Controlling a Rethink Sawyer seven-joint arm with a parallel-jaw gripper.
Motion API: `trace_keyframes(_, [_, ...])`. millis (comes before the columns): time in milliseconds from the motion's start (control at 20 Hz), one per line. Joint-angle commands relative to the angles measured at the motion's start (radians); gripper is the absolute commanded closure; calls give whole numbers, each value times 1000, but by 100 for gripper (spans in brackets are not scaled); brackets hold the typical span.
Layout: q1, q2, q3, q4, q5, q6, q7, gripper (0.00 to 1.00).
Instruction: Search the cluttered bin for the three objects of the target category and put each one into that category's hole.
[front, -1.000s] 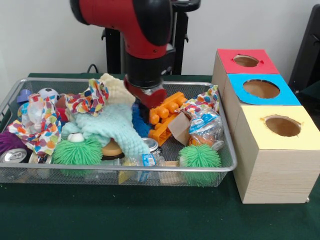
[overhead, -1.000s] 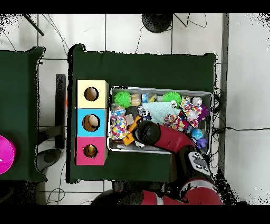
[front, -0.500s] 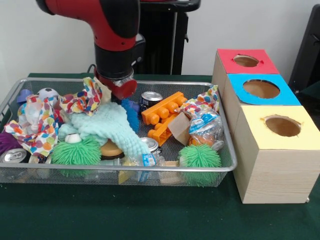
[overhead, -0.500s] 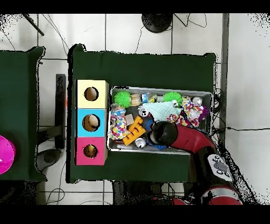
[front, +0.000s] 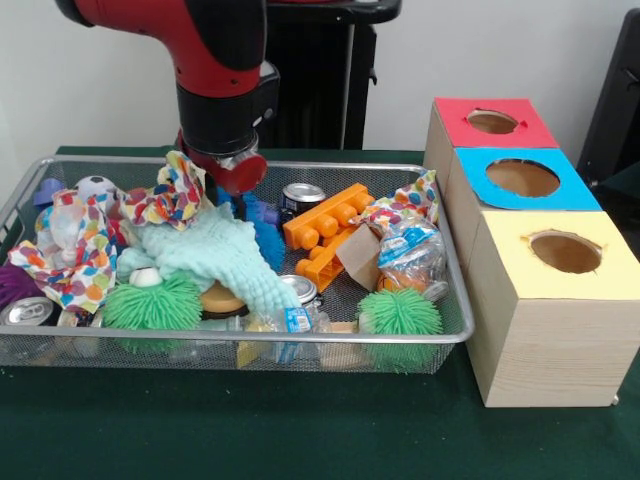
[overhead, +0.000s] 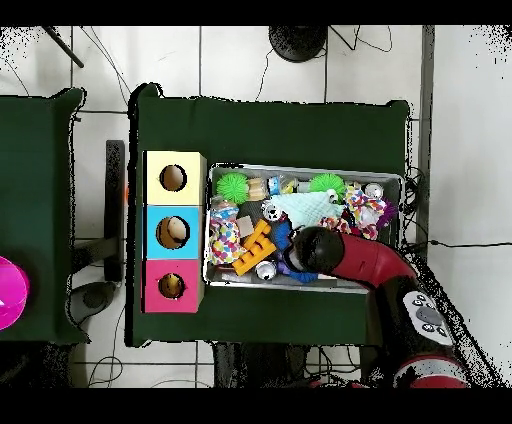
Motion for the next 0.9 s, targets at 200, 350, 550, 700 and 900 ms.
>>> trace_keyframes(200, [-24, -36, 126, 51, 122, 179, 41, 0])
trace_keyframes(350, [-2, -52, 127, 66, 163, 198, 72, 0])
trace_keyframes(550, [17, -57, 126, 78, 214, 222, 101, 0])
trace_keyframes(700, [21, -53, 129, 88, 247, 220, 108, 0])
trace_keyframes(900, [32, -52, 131, 114, 297, 191, 129, 0])
